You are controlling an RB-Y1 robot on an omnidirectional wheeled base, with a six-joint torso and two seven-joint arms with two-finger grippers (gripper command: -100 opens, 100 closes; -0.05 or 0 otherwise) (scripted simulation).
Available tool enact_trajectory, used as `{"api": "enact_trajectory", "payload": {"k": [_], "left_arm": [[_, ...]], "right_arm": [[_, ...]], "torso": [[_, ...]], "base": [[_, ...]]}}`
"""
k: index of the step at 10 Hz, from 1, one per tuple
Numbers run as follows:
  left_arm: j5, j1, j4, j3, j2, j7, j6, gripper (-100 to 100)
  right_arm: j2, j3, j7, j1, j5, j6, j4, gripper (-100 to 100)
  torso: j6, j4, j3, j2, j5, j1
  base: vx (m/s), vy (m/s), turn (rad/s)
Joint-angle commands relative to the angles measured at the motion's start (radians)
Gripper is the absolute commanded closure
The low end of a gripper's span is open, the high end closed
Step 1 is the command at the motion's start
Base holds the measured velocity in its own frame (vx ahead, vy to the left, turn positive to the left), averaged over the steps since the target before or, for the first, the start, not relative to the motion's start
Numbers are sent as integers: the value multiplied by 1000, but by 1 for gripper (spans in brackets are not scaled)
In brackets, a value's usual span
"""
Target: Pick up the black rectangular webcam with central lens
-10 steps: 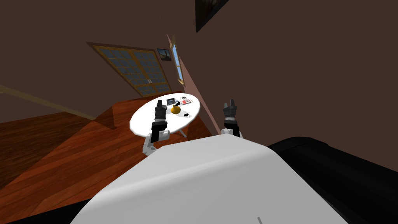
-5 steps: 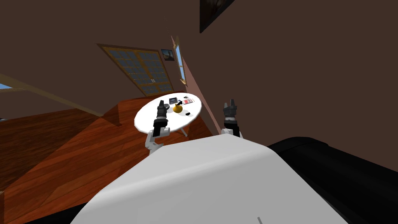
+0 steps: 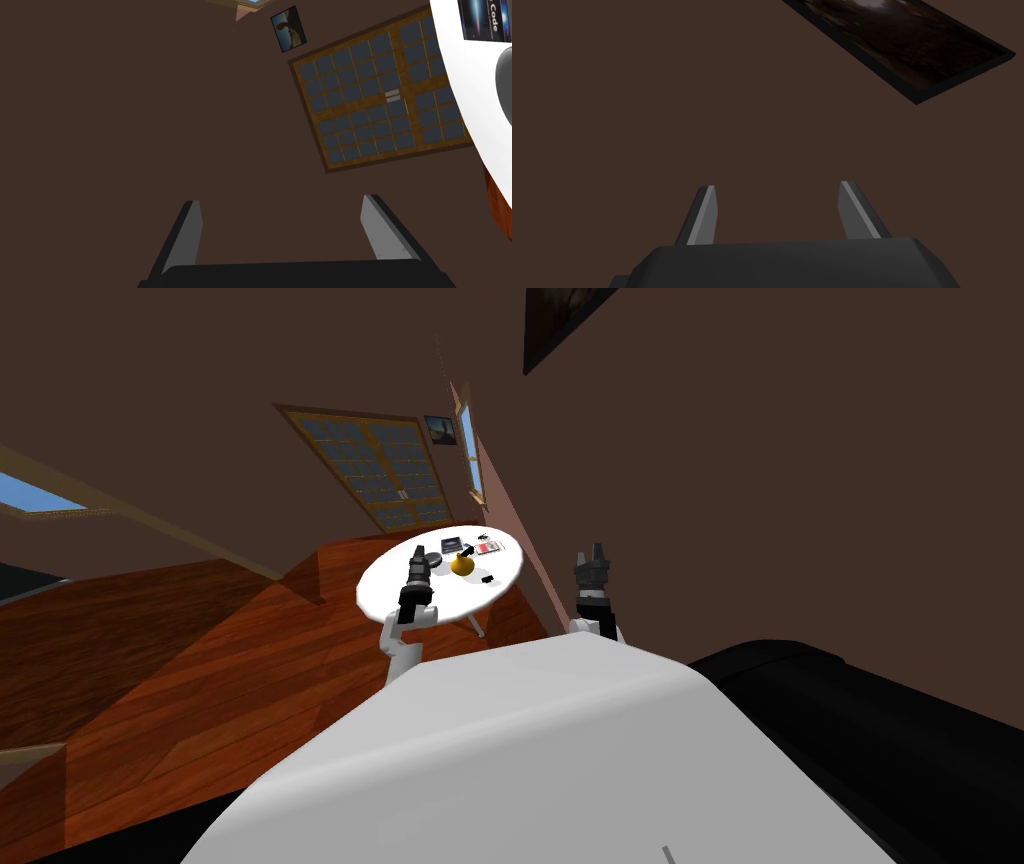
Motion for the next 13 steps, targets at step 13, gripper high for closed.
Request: {"api": "enact_trajectory", "payload": {"k": [13], "left_arm": [[9,-326,385,85,9,27,301,-100]], "right_arm": [[0,0,0,0,0,0,0,0]], "torso": [[0,0,-1,-1,0,-2]], "base": [[-9,-7,49]]}}
